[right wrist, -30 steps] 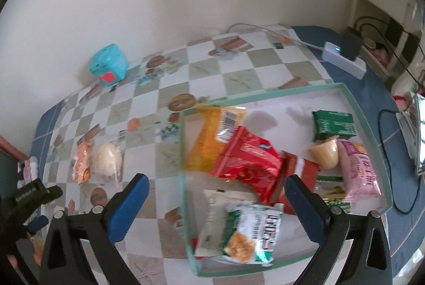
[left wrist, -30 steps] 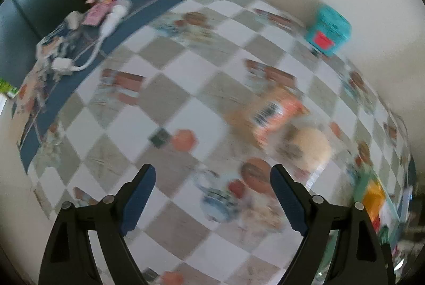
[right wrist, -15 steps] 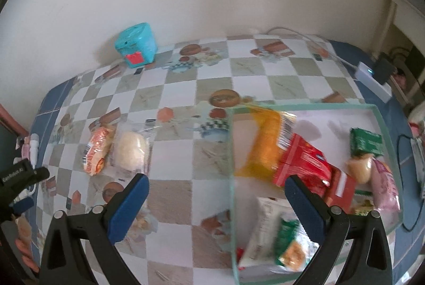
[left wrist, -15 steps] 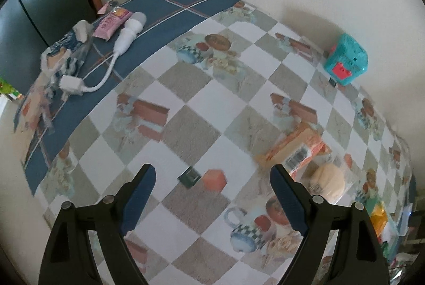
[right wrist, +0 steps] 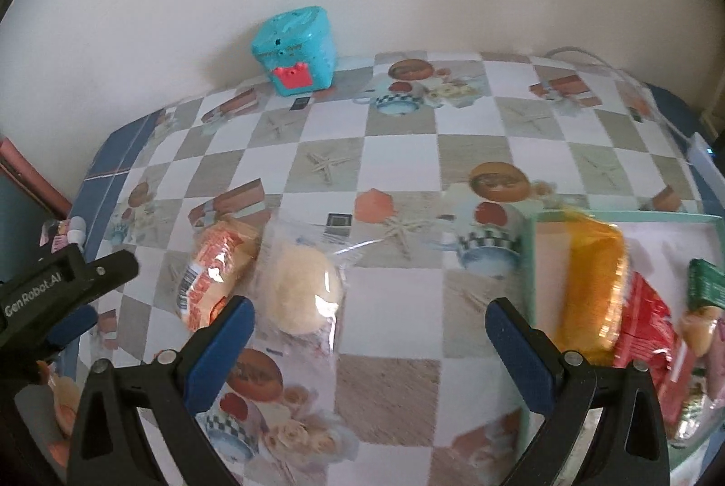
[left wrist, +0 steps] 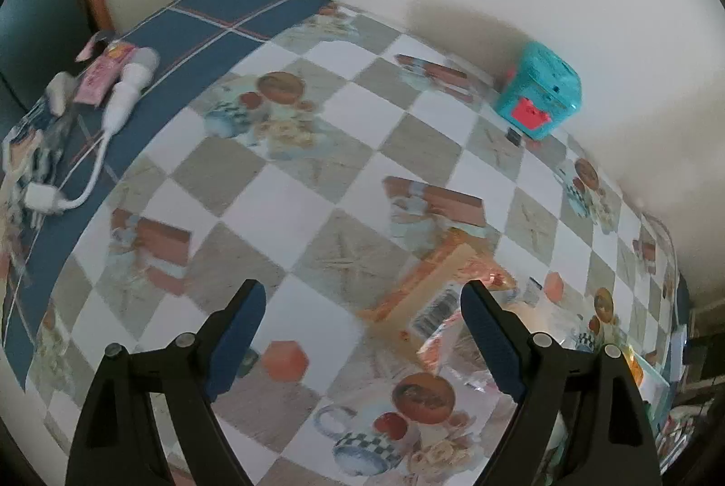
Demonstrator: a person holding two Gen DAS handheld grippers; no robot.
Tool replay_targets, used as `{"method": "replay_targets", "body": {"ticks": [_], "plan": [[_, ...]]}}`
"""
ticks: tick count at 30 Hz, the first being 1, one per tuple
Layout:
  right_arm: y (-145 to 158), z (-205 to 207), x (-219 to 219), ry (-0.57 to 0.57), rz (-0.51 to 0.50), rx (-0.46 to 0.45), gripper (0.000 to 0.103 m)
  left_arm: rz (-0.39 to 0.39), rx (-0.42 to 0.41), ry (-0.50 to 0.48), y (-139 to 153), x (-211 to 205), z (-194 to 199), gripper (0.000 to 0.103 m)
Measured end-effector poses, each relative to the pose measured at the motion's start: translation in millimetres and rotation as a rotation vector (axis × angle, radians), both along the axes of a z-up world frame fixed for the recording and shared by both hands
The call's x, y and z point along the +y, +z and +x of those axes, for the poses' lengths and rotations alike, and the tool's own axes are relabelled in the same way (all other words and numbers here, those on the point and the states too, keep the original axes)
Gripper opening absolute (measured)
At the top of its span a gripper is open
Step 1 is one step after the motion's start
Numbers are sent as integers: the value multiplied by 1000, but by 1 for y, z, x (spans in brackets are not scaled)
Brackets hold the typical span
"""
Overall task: Organize snacks
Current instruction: 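Withdraw both tools from the tray toward the bread bags, then grasp the orange barcode bread bag with the left tool while the right tool grasps the round bun bag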
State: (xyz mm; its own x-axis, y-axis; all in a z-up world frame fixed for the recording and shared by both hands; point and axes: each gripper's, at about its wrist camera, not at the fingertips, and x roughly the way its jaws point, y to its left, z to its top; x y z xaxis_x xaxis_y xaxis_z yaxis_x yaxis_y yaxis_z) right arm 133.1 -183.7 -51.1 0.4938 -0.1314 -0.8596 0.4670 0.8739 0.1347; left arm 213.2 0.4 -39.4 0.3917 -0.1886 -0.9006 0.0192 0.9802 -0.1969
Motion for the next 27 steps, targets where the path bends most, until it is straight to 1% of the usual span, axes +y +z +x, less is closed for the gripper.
{"method": "replay_targets", "body": {"ticks": [7, 11, 13, 16, 20, 24, 27], "plan": [[-18, 15, 8, 31, 18, 3, 103, -8, 28, -68, -16, -25, 8, 88], [-25, 21, 11, 43, 34, -1, 103, -13, 54, -90, -27, -30, 12, 88], [-29, 23, 12, 46, 38, 0, 103, -47, 77, -96, -31, -30, 15, 88], [-33, 24, 13, 47, 50, 1, 103, -67, 86, -103, -34, -29, 16, 88], [-37, 27, 15, 51, 47, 2, 103, -60, 97, -115, -39, -31, 18, 88], [-42, 29, 16, 56, 52, 3, 103, -45, 113, -103, -47, -32, 19, 88], [-45, 31, 18, 61, 56, 2, 103, -51, 120, -95, -51, -31, 20, 88]]}}
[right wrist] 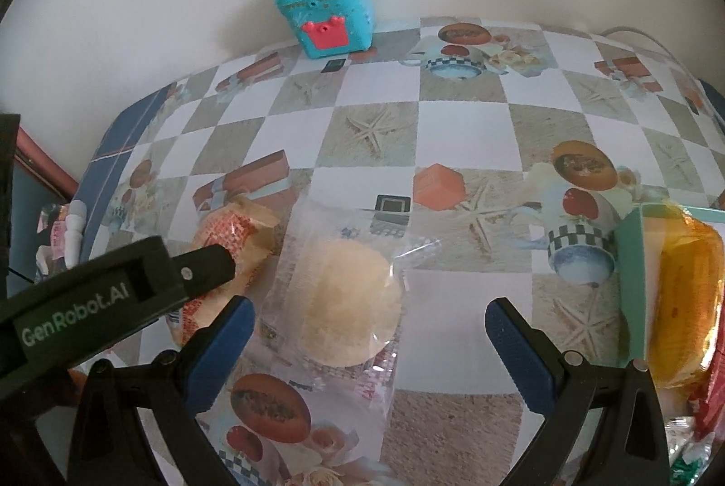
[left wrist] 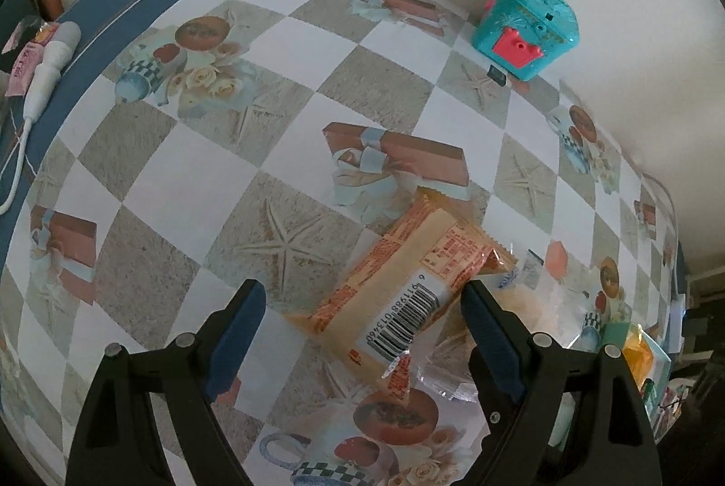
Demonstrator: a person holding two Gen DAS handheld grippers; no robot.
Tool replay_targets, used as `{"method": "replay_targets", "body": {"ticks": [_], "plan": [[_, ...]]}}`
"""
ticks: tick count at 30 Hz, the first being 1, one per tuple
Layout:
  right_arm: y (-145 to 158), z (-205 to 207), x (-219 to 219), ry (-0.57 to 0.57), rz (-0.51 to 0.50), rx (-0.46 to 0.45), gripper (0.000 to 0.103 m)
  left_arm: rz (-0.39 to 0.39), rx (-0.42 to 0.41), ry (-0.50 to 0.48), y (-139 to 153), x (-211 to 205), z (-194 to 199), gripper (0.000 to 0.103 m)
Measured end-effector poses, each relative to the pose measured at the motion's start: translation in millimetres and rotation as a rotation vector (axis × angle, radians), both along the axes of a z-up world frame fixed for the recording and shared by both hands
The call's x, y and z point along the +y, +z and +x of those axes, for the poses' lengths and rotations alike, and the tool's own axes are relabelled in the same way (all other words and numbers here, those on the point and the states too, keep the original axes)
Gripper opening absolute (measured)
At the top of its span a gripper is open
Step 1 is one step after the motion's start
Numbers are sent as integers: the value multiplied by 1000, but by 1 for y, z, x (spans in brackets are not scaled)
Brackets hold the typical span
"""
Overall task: Organize snacks
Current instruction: 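Grasp the orange barcode bread bag with the left tool while the right tool grasps the round bun bag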
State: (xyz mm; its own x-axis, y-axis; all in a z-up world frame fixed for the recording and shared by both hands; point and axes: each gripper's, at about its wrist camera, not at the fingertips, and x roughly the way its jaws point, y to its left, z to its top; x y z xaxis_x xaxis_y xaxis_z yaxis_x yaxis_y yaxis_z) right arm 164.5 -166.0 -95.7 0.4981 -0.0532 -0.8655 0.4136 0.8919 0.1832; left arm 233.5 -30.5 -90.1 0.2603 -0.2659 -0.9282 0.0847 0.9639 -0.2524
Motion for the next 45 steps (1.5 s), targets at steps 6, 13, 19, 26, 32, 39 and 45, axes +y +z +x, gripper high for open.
{"method": "replay_targets", "body": {"ticks": [6, 13, 19, 26, 32, 39, 45], "plan": [[-5, 4, 4, 12, -6, 2, 103, -9, 5, 30, -4, 10, 1, 88], [-10, 5, 1, -4, -12, 11, 103, -6, 9, 34, -11, 11, 0, 88], [-9, 4, 2, -4, -16, 1, 96, 28, 1, 17, -11, 6, -2, 87], [-5, 3, -2, -13, -12, -8, 80, 14, 9, 13, -9, 6, -3, 69], [-3, 2, -6, -14, -13, -6, 69, 10, 29, 12, -15, 4, -3, 52], [-2, 0, -10, -22, -11, 0, 65, 12, 39, 29, -13, 7, -4, 50], [1, -3, -12, -26, -12, 9, 59, 37, 46, 46, -8, 10, -6, 46]]}}
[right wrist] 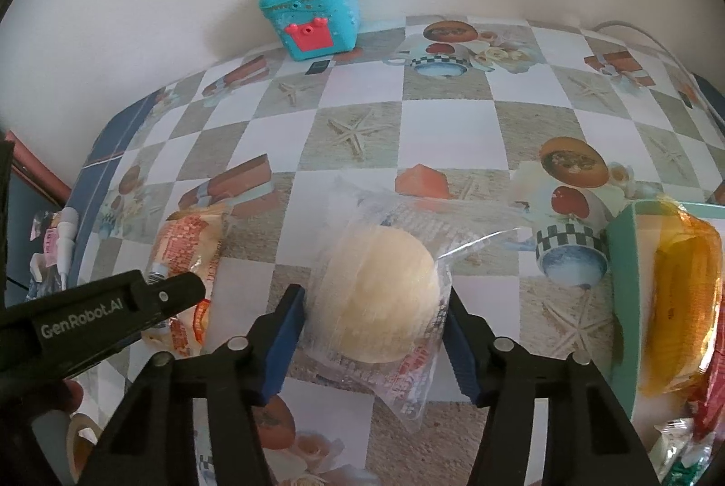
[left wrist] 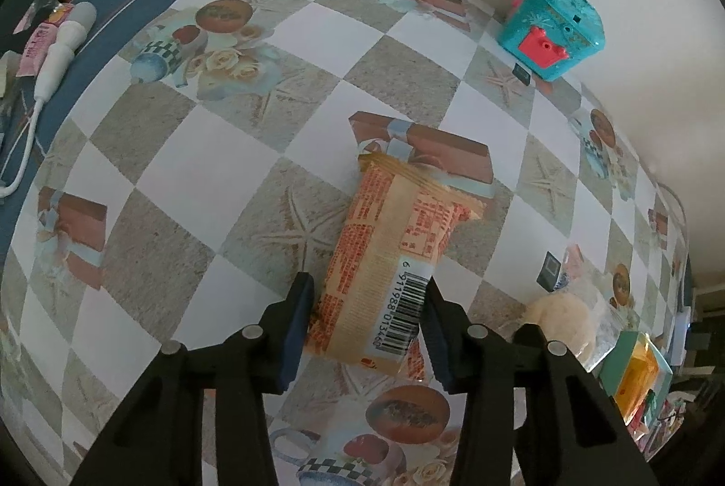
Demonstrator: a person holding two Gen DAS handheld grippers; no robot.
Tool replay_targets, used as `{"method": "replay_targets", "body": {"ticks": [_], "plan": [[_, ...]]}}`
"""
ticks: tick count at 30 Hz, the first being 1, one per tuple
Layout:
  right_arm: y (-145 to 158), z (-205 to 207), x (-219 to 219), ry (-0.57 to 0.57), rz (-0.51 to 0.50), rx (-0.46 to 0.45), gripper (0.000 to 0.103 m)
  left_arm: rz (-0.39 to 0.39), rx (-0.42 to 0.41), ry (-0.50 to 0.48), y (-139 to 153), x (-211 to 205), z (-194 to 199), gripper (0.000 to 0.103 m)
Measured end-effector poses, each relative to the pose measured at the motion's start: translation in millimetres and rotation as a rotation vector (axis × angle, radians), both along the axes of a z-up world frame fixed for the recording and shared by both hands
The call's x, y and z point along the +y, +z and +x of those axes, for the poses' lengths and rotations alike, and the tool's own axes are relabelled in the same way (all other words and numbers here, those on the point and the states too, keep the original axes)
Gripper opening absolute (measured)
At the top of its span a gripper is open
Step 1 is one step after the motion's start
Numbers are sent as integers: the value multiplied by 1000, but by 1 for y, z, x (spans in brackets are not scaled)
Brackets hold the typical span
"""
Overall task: Organize snacks
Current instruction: 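Grasp the orange barcode bread bag with the left tool while the right tool grasps the round bun bag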
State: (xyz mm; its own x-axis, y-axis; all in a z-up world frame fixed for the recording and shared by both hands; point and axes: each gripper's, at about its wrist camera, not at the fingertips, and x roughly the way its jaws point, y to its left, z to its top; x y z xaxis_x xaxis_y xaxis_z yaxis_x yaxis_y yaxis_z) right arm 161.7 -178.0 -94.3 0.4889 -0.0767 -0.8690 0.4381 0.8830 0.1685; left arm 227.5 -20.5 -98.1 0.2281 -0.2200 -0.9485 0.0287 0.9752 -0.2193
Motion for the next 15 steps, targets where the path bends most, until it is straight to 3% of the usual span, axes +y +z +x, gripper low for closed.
{"method": "replay_targets", "body": {"ticks": [15], "plan": [[17, -22, -10, -39, 55, 23, 53, 2, 3, 36, 29, 7, -17, 44]]}}
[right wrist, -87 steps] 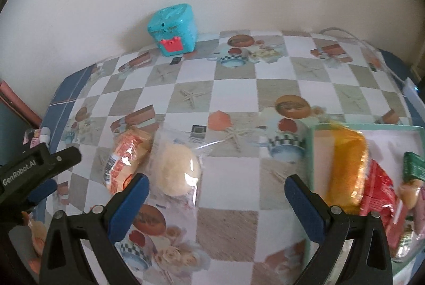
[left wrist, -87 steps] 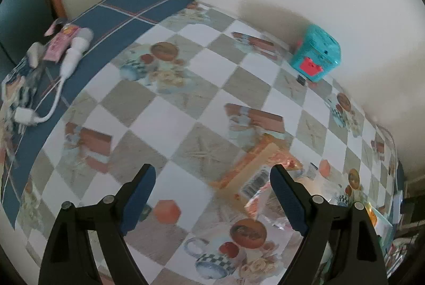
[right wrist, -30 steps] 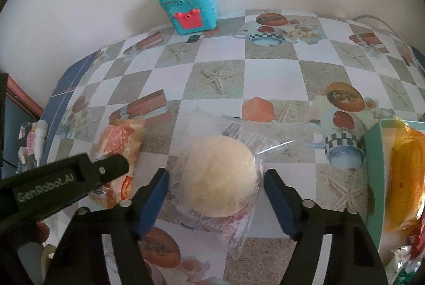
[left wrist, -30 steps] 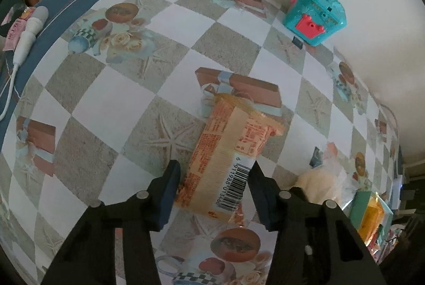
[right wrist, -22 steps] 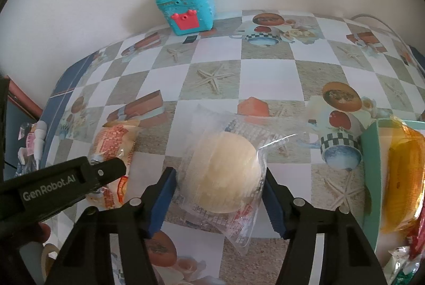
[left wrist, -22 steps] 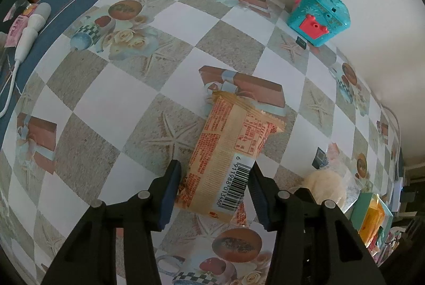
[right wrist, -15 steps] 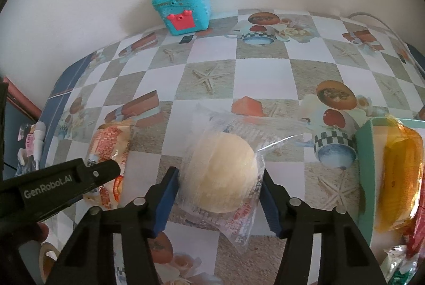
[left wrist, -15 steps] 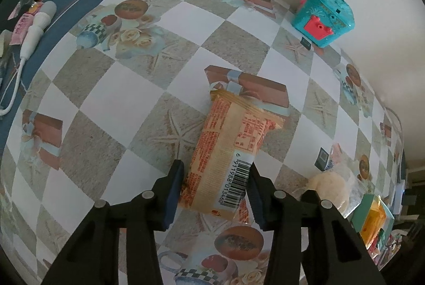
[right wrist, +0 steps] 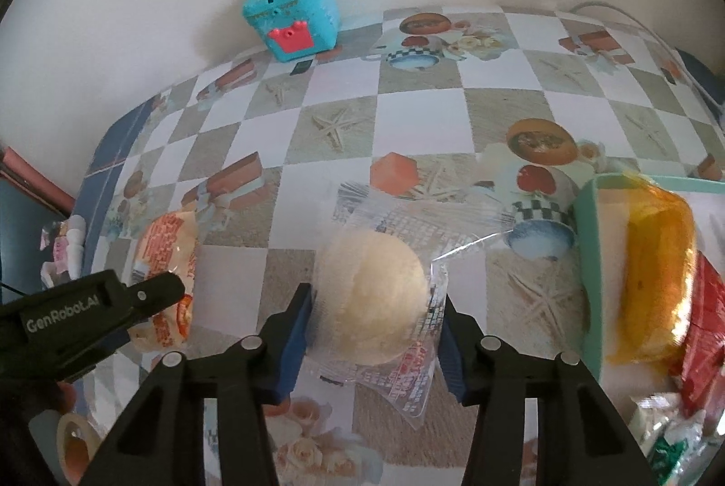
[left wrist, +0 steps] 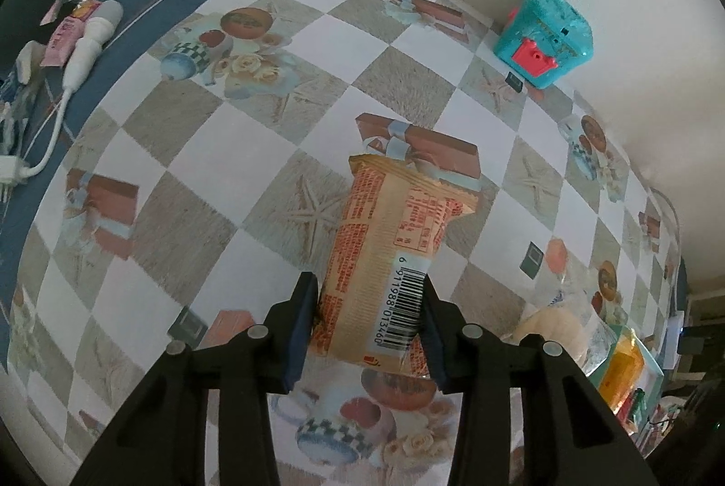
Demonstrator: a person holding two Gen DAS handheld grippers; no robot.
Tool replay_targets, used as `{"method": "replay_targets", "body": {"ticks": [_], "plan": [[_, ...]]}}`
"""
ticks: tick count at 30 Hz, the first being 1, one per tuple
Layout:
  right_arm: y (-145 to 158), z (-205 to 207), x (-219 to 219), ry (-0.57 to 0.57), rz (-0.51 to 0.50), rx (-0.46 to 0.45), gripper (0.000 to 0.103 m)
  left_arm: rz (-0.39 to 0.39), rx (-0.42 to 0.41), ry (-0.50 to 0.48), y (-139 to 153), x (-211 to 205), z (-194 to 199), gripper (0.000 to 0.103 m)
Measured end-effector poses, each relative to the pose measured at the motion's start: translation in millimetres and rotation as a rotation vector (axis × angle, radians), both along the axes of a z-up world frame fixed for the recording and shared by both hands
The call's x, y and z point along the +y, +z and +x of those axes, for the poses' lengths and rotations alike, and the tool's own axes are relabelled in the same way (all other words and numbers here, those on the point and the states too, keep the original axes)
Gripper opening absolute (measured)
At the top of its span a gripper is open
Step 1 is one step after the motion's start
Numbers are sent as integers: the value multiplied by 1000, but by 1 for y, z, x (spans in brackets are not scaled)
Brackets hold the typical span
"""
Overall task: Organize snacks
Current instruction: 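Grasp the orange barcode bread bag with the left tool while the right tool grasps the round bun bag, then carry the orange bread bag and round bun bag over the tray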
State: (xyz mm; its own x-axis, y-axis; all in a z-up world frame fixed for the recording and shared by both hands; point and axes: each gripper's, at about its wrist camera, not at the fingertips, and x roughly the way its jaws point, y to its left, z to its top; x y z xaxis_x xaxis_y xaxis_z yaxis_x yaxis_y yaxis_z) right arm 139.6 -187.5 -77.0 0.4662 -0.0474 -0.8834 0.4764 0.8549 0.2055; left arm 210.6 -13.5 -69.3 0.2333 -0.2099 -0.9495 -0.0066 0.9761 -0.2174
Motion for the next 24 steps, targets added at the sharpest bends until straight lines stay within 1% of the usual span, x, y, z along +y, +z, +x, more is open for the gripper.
{"method": "replay_targets", "body": {"ticks": [6, 11, 15, 20, 24], "plan": [[25, -17, 1, -14, 1, -21, 53, 0, -27, -5, 23, 1, -18, 44], [49, -41, -6, -45, -3, -53, 53, -11, -57, -15, 46, 1, -36, 44], [57, -60, -11, -68, -7, -63, 53, -10, -91, -20, 61, -2, -53, 44], [61, -85, -13, -88, 12, -61, 53, 4, -124, -52, 71, -6, -78, 44], [75, -103, -12, -99, -4, -89, 53, 11, -141, -77, 75, -11, -95, 44]]}}
